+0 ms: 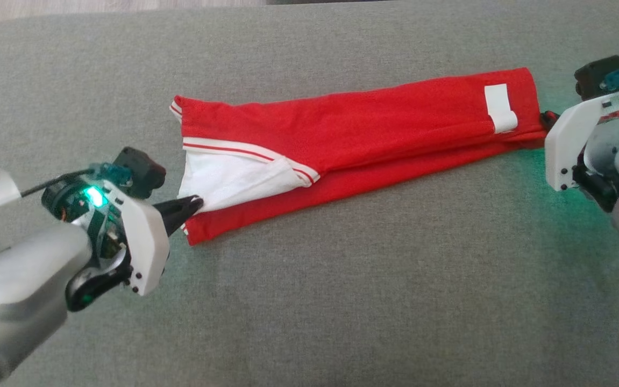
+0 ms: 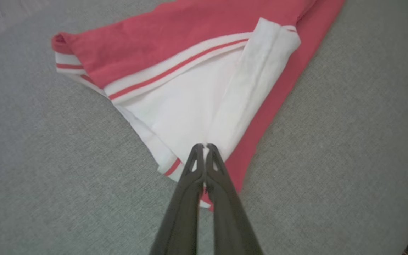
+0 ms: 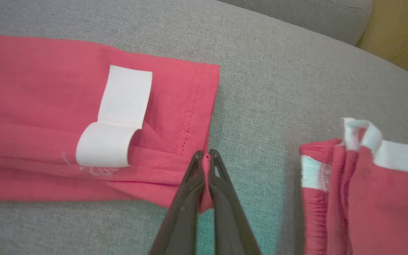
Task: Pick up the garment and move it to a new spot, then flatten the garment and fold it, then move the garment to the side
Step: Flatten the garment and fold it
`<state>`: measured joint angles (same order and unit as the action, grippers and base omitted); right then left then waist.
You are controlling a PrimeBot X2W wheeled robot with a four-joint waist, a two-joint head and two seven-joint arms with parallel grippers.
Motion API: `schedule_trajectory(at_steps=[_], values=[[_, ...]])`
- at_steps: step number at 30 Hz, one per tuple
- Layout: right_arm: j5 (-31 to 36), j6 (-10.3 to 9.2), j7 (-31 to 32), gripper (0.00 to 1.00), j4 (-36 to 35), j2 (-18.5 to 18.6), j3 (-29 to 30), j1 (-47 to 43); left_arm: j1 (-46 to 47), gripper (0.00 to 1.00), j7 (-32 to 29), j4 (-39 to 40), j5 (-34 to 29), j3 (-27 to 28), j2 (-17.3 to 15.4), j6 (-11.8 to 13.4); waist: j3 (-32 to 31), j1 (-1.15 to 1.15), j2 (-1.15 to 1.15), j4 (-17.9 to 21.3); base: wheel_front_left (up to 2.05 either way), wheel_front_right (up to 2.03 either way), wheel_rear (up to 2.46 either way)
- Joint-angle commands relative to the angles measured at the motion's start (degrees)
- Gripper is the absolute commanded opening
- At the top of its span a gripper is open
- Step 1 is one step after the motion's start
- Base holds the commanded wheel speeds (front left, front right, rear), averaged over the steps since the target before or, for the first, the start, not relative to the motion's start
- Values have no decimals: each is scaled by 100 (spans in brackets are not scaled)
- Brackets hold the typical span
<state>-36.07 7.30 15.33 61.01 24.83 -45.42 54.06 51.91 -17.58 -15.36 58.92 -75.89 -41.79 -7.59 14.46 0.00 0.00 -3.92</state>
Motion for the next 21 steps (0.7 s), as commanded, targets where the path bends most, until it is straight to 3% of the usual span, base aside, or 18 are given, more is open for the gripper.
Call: schedule_trajectory(at_steps=[1,2,3,7,15,19,21], values=[[-102,19,-43,96,-108,142,-32,-78,148,7,61,-43,-88,261,-153,10,-15,0,0,15,0,0,0],[-192,19,-67,100,-100,127,-25,-72,148,78,139,-130,-125,267,-118,15,-32,0,0,27,0,0,0],[-273,19,-96,100,-104,108,-27,-65,143,100,212,-216,-153,274,-81,29,-57,0,0,40,0,0,0],[-479,19,-434,100,-59,95,38,65,157,100,777,-546,-224,506,110,303,-174,0,0,87,0,0,0],[-909,19,-1905,100,-36,-277,542,283,65,100,2910,-1189,-204,1470,571,1092,-553,0,0,181,0,0,0],[-1004,19,-2793,100,-54,-572,827,252,-179,100,3243,-1276,-306,2027,806,1474,-786,0,0,222,0,0,0],[-1009,19,-2977,100,-101,-735,1038,183,-397,100,3253,-1024,-593,2626,939,1689,-900,0,0,238,0,0,0]])
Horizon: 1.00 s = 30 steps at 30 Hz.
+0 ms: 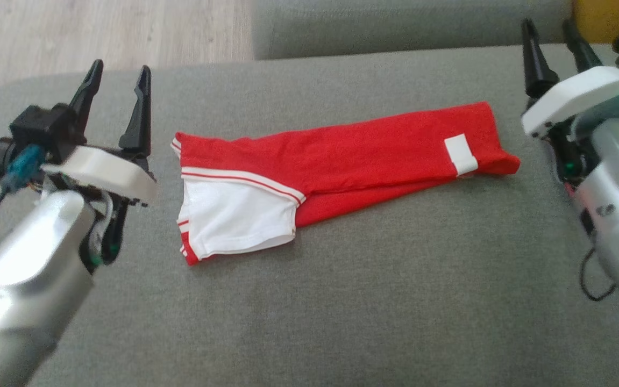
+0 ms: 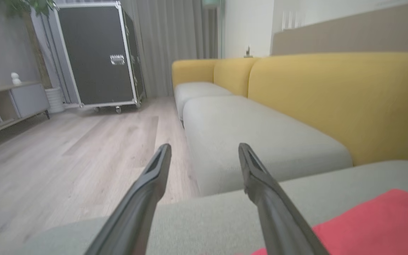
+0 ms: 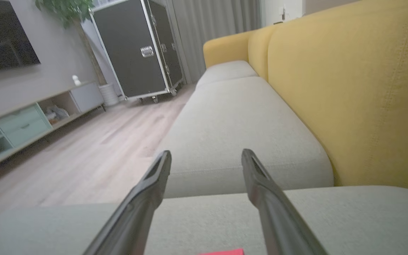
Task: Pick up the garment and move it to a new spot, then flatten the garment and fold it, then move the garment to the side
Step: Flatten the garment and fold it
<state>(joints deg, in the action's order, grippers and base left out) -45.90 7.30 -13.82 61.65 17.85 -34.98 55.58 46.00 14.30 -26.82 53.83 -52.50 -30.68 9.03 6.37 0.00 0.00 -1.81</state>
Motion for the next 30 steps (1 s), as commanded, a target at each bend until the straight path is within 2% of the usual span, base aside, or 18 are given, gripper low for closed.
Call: schedule_trajectory(at_steps=[1,2,6,11,16,19,24,30], values=[[11,19,-97,100,-212,-119,100,-32,5,100,66,284,-293,589,-106,124,-154,0,0,38,0,0,0],[193,19,-112,100,-531,-225,517,-184,-469,100,67,623,-729,1153,49,282,-264,0,0,66,0,0,0],[989,19,-116,100,-1391,-579,1608,-1107,-1558,100,68,1131,-1518,2101,487,394,-516,0,0,81,0,0,0],[2112,19,-117,100,-2342,-1215,2578,-2544,-2713,100,69,1300,-2200,2890,1115,217,-678,0,0,76,0,0,0],[2748,19,-117,100,-2993,-1465,3158,-3536,-3436,100,69,1289,-2772,3500,1665,-134,-724,0,0,65,0,0,0],[2843,19,-118,100,-3145,-1488,3243,-3758,-3627,100,69,1320,-2961,3757,1858,-270,-728,0,0,62,0,0,0],[2756,19,-118,100,-3341,-1495,3109,-3989,-3835,100,69,1321,-3402,4244,2208,-648,-706,0,0,47,0,0,0],[2844,19,-118,100,-3338,-1496,3104,-3934,-3793,100,70,1240,-3794,4584,2457,-1048,-628,0,0,-15,0,0,0]])
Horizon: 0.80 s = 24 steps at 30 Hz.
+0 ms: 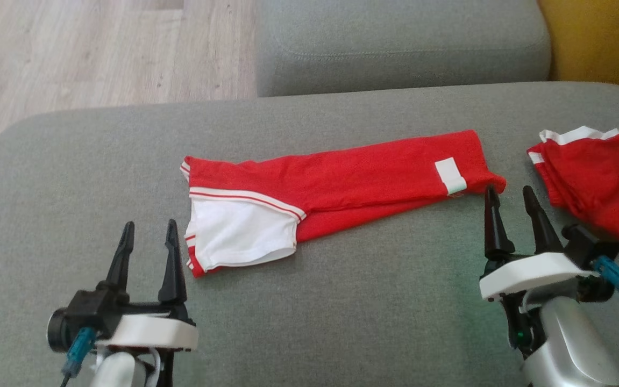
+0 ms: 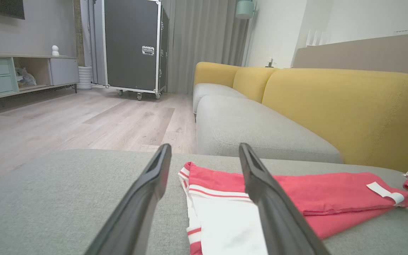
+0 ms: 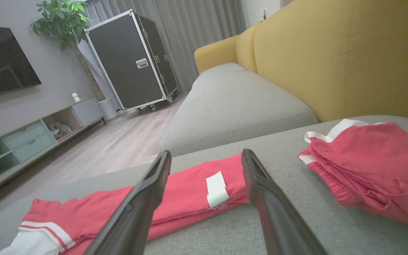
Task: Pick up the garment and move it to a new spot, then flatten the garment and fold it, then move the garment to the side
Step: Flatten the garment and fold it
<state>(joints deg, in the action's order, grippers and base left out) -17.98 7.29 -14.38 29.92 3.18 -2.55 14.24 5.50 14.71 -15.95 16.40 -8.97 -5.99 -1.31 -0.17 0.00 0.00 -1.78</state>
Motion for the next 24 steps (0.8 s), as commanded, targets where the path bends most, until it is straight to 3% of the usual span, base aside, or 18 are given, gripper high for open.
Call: schedule_trajectory(at_steps=[1,4,9,19,24], values=[[94,20,-62,100,-108,-29,-133,245,280,100,29,145,-102,263,23,-65,71,0,0,-34,0,0,0],[253,20,-62,100,149,-29,-136,518,384,100,29,122,-231,313,113,-194,290,0,0,-100,0,0,0],[784,20,-16,100,949,-30,427,1366,670,100,29,40,-376,300,212,-367,758,0,0,-292,0,0,0],[2582,20,328,100,2749,-23,2875,2767,1111,100,29,-38,-433,176,301,-520,1334,0,0,-676,0,0,0],[3345,20,586,100,3291,-28,3615,2938,1192,100,29,-62,-397,124,309,-547,1397,0,0,-754,0,0,0]])
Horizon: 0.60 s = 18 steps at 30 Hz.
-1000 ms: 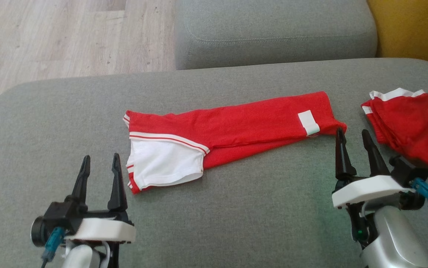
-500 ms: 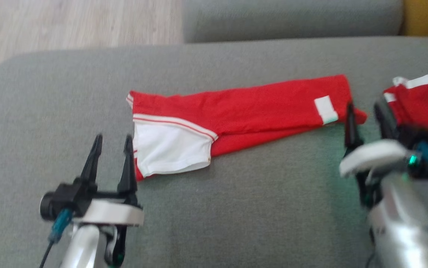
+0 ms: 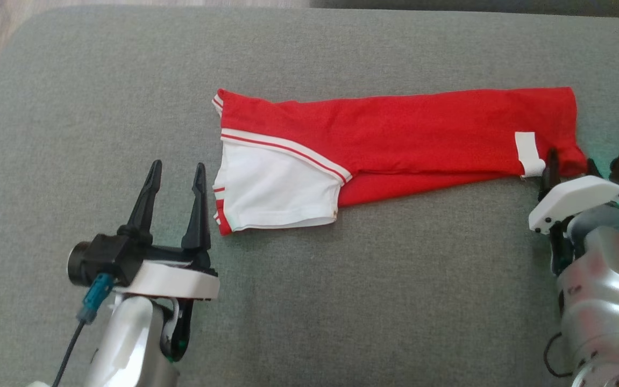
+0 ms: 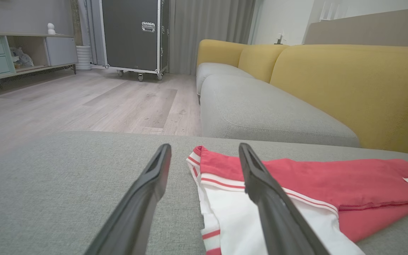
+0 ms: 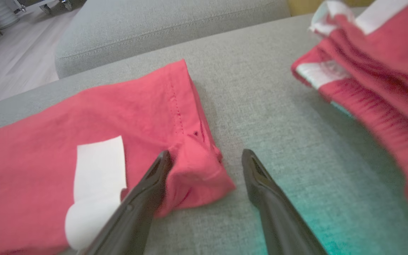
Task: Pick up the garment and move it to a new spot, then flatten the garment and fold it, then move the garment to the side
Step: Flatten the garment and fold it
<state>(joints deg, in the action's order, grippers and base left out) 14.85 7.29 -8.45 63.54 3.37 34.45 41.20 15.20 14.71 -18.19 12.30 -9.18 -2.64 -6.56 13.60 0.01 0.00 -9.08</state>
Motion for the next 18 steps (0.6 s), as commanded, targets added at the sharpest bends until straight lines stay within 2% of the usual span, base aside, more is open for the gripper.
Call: schedule_trajectory(at_steps=[1,3,4,5,13,18], values=[[134,20,3,100,53,-47,-12,276,239,100,29,162,27,134,-26,-24,29,-1,0,-31,0,0,0],[267,20,-6,100,263,-47,99,317,263,100,29,160,40,127,-25,-27,39,-1,0,-29,0,0,0],[319,20,-35,60,352,-47,140,338,269,100,29,158,40,129,-25,-28,41,-1,0,-23,0,0,0],[361,20,-81,1,434,-48,173,360,270,100,29,157,37,132,-25,-28,40,-1,0,-13,0,0,0],[488,20,-544,0,781,-48,47,478,186,100,29,108,0,204,-24,-21,-140,-1,0,169,0,0,0],[272,20,-648,0,619,-48,-13,340,35,100,29,101,-24,290,-24,-8,-432,-1,0,399,0,0,0]])
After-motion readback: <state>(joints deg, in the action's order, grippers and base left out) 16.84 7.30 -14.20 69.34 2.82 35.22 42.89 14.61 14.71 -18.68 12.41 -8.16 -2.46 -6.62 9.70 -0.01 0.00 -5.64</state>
